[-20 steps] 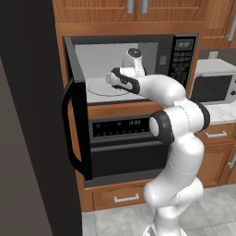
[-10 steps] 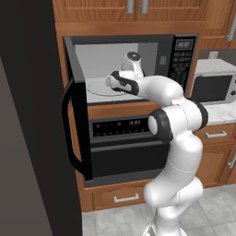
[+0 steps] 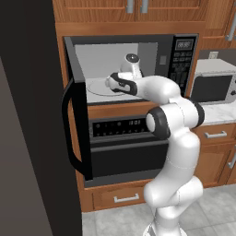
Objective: Pick the mug from the counter and place it inside the microwave. Then close the microwave.
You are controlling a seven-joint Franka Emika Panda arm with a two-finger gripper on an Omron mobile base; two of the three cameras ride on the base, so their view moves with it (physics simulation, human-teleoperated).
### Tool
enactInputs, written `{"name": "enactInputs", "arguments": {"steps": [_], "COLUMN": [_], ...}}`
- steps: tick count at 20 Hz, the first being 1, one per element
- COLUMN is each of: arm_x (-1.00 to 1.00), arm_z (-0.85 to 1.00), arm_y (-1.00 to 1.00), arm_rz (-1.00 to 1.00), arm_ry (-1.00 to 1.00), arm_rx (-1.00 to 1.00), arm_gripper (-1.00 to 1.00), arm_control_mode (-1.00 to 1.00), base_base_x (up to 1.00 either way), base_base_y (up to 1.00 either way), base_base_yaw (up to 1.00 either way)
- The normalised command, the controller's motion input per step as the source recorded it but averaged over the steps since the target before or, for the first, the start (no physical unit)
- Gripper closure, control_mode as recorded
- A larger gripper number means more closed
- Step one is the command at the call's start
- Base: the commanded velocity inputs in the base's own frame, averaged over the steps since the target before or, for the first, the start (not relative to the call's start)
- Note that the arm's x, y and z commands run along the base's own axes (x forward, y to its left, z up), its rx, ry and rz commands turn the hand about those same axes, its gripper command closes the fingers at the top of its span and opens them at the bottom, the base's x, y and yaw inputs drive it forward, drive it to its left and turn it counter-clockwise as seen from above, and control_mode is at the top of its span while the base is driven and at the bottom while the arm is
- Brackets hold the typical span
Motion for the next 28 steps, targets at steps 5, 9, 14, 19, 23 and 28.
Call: {"name": "enactInputs", "arguments": {"steps": [5, 9, 14, 19, 23, 28], "arm_x": [0.23, 0.14, 0.07, 0.07, 0.00, 0.00], "arm_z": [0.00, 0.00, -0.05, -0.18, 0.00, 0.00], "arm_y": [0.12, 0.15, 0.04, 0.00, 0.00, 0.00], "arm_rz": [0.00, 0.00, 0.00, 0.00, 0.00, 0.00], "arm_ry": [0.00, 0.00, 0.00, 0.00, 0.00, 0.00], "arm_rx": [0.00, 0.00, 0.00, 0.00, 0.00, 0.00], "arm_gripper": [1.00, 1.00, 1.00, 1.00, 1.00, -1.00], "arm_control_mode": [-1.00, -1.00, -1.00, -1.00, -1.00, -1.00], "base_base_x": [0.00, 0.00, 0.00, 0.00, 0.00, 0.00], "base_base_y": [0.00, 0.00, 0.00, 0.00, 0.00, 0.00], "base_base_yaw": [0.00, 0.00, 0.00, 0.00, 0.00, 0.00]}}
